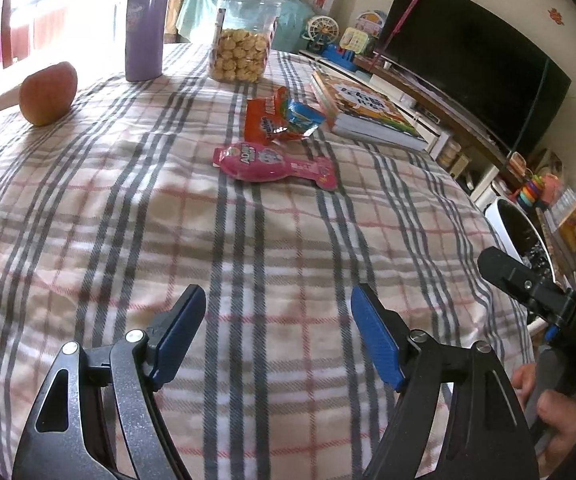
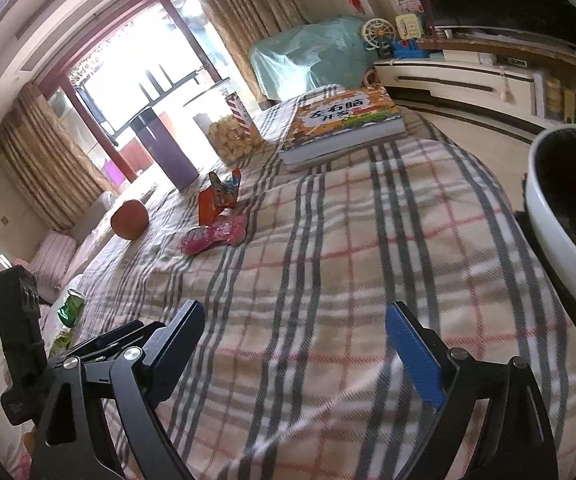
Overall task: Collect trash
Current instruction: 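Move both open tools back over the bed toward the remaining snacks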
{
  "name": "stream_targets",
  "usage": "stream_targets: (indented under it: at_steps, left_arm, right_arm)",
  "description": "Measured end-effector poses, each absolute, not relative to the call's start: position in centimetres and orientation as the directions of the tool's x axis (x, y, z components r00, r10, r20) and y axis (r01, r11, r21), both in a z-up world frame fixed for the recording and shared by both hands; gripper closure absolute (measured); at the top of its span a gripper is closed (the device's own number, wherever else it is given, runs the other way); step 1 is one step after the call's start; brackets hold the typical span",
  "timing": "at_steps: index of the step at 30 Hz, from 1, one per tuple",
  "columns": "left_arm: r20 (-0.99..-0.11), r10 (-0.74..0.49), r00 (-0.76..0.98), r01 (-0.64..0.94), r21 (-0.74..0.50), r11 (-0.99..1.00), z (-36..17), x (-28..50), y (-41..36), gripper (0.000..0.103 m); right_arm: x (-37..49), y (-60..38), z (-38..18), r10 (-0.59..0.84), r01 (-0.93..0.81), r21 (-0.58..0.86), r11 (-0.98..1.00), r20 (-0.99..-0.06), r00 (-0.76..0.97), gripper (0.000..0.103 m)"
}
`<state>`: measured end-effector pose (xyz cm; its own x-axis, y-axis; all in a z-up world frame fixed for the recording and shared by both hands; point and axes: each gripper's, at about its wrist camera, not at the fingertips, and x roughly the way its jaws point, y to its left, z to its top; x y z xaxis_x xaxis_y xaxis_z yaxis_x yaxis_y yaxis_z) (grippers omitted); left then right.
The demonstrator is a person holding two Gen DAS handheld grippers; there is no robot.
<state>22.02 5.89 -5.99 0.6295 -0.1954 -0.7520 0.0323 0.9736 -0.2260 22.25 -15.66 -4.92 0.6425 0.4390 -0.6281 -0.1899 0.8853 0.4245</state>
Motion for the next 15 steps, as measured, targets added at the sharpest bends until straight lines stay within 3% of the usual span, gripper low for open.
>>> stream_targets:
  at_steps: [15]
  left_arm:
    - [-0.765, -0.139, 0.628, 0.115, -0.086, 0.99, -5.8, 29.0, 7.4, 0.022]
  right_arm:
    - [25.3, -14.8, -4.9, 0.457, -0.212, 0.427, 0.879, -0.629, 0.629, 0.01]
